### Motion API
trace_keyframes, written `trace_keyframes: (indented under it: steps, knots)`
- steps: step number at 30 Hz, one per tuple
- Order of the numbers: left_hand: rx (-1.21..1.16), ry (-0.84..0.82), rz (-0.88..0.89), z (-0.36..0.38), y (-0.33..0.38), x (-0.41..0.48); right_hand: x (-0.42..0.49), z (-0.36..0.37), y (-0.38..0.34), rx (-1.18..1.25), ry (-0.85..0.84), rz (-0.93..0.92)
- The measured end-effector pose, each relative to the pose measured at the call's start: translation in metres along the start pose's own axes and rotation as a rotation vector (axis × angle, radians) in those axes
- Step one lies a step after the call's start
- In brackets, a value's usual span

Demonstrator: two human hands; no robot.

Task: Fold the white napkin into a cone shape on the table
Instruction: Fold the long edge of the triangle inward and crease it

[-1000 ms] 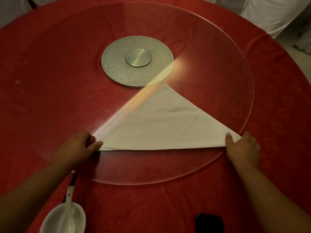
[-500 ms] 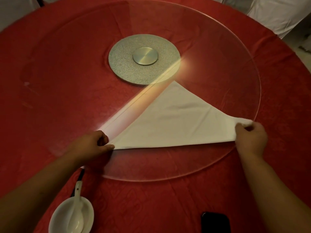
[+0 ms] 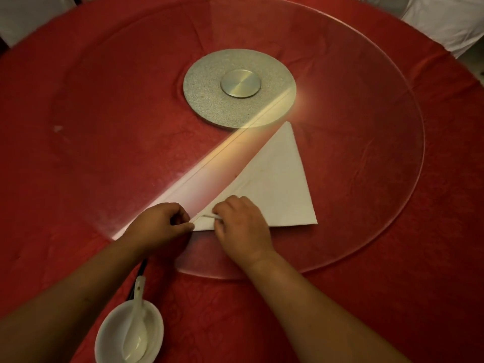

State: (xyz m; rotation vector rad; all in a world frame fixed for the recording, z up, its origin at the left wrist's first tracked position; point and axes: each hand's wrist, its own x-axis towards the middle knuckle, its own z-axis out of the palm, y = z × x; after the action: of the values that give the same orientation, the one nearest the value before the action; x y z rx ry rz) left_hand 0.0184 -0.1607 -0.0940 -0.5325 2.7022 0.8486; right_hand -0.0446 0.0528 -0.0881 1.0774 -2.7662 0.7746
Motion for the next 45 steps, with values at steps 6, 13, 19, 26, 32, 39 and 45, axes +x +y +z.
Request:
trace_keyframes:
  steps: [6, 13, 19, 26, 32, 39, 45]
  knots:
    - [-0.058, -0.038, -0.065, -0.003, 0.001, -0.002, 0.000, 0.023, -0.022, -0.055, -0.084, -0.141]
    - [-0.089, -0.063, -0.075, -0.006, 0.000, -0.003, -0.001, 0.035, -0.020, -0.094, -0.122, -0.125]
    - [-0.233, -0.080, -0.115, -0.013, 0.002, -0.009, -0.004, 0.036, -0.026, -0.035, -0.136, -0.064]
    - [-0.237, -0.030, -0.080, -0.013, 0.006, -0.013, -0.004, 0.035, -0.021, -0.017, -0.171, -0.096]
    - [-0.403, -0.015, -0.138, -0.014, -0.001, -0.013, 0.005, 0.027, -0.026, -0.022, -0.162, -0.097]
    - [-0.159, -0.064, -0.070, -0.015, -0.002, -0.011, 0.023, 0.010, -0.024, 0.066, 0.142, 0.087]
    - [-0.086, -0.022, -0.068, -0.016, 0.001, -0.010, 0.016, 0.033, -0.035, -0.057, 0.083, -0.260]
